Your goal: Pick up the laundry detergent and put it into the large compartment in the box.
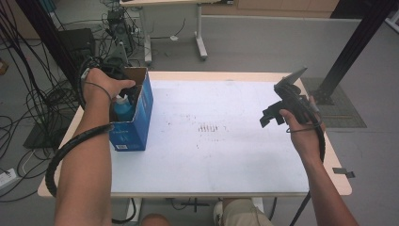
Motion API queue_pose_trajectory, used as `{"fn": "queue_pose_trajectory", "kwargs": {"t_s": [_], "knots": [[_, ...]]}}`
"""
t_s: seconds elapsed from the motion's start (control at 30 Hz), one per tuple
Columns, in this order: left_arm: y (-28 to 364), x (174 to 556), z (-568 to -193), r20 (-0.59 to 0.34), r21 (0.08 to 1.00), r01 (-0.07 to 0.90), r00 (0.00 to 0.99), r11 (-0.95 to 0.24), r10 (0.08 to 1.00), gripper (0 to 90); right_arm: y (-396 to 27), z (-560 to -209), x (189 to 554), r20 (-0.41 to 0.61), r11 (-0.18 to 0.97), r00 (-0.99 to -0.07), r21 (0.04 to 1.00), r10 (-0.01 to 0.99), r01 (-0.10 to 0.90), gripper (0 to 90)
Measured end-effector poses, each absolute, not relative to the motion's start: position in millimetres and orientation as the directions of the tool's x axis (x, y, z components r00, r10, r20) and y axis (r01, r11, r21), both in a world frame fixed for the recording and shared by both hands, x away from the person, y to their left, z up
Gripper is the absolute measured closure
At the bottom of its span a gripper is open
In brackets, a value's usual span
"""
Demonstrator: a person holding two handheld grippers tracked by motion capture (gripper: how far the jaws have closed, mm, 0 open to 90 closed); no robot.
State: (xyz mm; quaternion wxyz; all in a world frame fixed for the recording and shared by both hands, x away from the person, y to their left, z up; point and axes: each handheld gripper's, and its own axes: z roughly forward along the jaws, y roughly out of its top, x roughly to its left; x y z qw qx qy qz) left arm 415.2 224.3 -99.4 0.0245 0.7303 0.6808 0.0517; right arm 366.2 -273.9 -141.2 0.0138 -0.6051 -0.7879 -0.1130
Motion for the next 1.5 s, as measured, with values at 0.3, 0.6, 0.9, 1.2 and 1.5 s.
{"fn": "queue_pose_trajectory", "kwargs": {"t_s": [0.3,0.6,0.9,1.2,1.5], "knots": [[212.8,408.1,-78.1,0.024,0.147,0.979,0.141,-0.143,0.99,19.1,-268.3,-141.8,371.1,0.151,0.253,-0.275,0.149,0.949,0.956,7.1],[178.6,399.5,-65.8,0.019,0.16,0.939,0.306,-0.305,0.952,15.3,-270.4,-136.8,374.4,0.151,0.253,-0.276,0.157,0.949,0.955,7.1],[146.5,395.4,-55.3,0.015,0.167,0.875,0.459,-0.455,0.888,13.6,-271.4,-137.1,386.8,0.157,0.25,-0.272,0.147,0.949,0.957,7.1],[108.4,383.2,-52.0,0.036,0.177,0.776,0.609,-0.605,0.792,11.4,-273.6,-139.6,397.5,0.165,0.231,-0.251,0.127,0.954,0.965,7.1],[81.7,376.3,-47.6,0.041,0.169,0.66,0.737,-0.732,0.674,10.8,-270.6,-142.1,401.2,0.161,0.233,-0.25,0.118,0.955,0.965,7.0]]}}
